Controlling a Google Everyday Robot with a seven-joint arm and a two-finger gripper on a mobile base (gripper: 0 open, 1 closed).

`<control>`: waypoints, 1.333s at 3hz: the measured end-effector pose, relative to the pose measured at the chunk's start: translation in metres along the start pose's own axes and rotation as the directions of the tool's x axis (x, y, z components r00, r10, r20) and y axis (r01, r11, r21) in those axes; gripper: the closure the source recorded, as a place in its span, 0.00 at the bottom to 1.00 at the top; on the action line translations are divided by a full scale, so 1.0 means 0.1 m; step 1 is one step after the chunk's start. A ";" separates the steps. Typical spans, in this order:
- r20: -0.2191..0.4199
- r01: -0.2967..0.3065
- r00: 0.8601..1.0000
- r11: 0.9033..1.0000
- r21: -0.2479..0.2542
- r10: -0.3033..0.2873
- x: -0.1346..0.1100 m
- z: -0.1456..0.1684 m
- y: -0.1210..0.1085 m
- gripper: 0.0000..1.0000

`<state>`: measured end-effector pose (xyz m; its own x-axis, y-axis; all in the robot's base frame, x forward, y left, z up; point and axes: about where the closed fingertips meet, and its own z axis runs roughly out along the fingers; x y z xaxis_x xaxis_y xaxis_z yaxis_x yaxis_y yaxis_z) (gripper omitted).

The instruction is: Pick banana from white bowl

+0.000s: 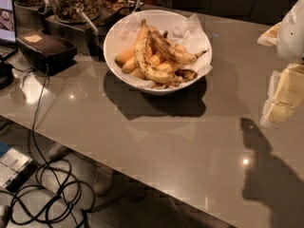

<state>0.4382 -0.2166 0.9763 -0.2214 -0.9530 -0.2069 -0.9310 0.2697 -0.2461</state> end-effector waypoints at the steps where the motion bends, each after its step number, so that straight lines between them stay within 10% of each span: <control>1: 0.000 0.000 1.000 1.000 0.000 0.000 0.00 0.00 0.00 0.00; 4: -0.082 -0.111 0.991 0.992 -0.057 0.106 -0.41 0.25 -0.34 0.00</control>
Offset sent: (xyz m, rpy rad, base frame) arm 0.0439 0.0338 -0.0085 -0.0466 0.1289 -0.1536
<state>0.4865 -0.1836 0.9695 -0.3418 -0.9272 -0.1531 -0.9158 0.3652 -0.1670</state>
